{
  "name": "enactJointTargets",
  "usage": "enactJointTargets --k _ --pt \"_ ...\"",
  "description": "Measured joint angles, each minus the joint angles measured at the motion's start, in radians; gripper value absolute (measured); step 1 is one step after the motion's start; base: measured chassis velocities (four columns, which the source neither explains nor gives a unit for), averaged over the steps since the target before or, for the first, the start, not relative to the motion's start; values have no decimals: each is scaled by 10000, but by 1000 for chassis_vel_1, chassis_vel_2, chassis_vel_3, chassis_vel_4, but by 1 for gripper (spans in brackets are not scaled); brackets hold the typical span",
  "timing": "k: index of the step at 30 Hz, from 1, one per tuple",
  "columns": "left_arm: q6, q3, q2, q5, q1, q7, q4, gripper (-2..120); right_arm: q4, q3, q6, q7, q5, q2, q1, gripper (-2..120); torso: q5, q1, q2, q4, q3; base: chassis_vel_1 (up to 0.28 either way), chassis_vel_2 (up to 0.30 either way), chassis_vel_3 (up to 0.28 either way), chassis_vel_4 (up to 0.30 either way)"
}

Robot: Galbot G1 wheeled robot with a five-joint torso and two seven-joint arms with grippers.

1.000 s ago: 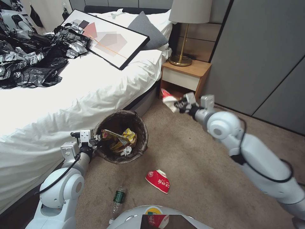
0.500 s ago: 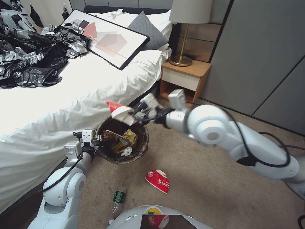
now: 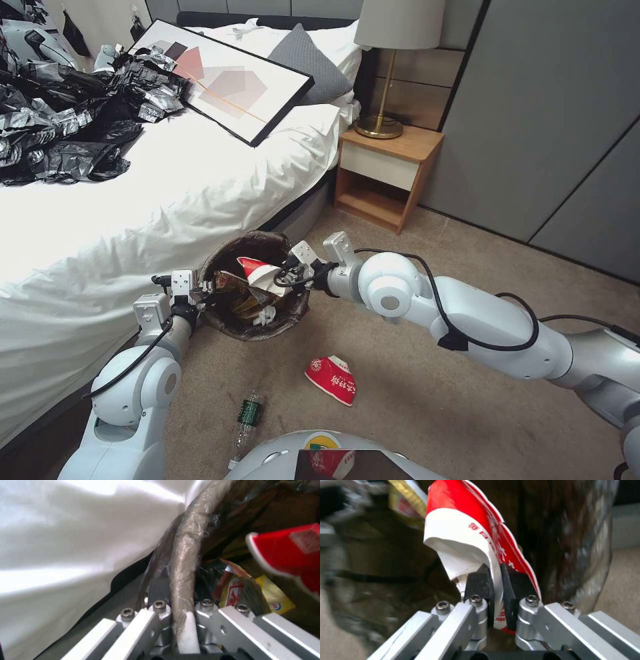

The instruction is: Pick up the trash bin, then pick up the garbage from the floor and place it into the trash bin.

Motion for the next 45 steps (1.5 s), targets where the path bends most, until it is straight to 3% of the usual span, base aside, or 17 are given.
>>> enactJointTargets --k 6,20,22,27,29,31,35,37,38,41,42,45 --pt "0 -1 34 -8 -23 2 40 0 -123 258 7 -58 -302 -9 -659 12 1 0 0 2 -1 0 0 0 0" --pt "-1 -1 88 -5 -48 8 65 0 234 1006 701 111 -467 -86 -1109 61 1 0 0 1 -1 0 0 0 0" --pt "-1 5 108 -7 -60 9 66 0 439 1155 940 265 -555 -99 -1084 73 1 0 0 2 0 0 0 0 0" --pt "-4 13 117 -8 -68 13 65 0 798 1432 1208 317 -846 -132 -1029 87 1 0 0 2 0 0 0 0 0" --pt "-5 4 117 -8 -49 17 57 0 1136 2060 1842 429 -998 -181 -935 96 1 0 0 2 -1 0 0 0 0" --pt "-5 -10 117 -10 -35 17 46 0 1179 2266 2027 486 -1017 -216 -891 99 1 0 0 2 -1 0 0 0 0" --pt "-7 -77 158 -43 4 20 -24 0 1197 3637 2509 711 -1336 -558 -1069 100 1 0 0 5 -1 0 0 0 0" --pt "-10 -125 159 -85 8 17 -68 0 1096 4843 2940 630 -2547 -1014 -1817 100 3 0 0 2 -1 0 0 0 0" --pt "-10 -125 159 -85 8 17 -68 0 1096 4843 2940 630 -2547 -1014 -1817 100 3 0 0 2 -1 0 0 0 0" --pt "-11 -156 162 -110 41 4 -131 0 994 6728 3591 448 -4176 -1331 -3335 100 4 0 0 -1 -1 0 0 0 0" --pt "-11 -156 162 -110 41 4 -131 0 994 6728 3591 448 -4176 -1331 -3335 100 4 0 0 -1 -1 0 0 0 0" --pt "-12 -201 127 -112 86 -27 -182 0 932 9278 3789 220 -5957 -729 -5942 100 5 0 0 2 -1 0 0 0 0"
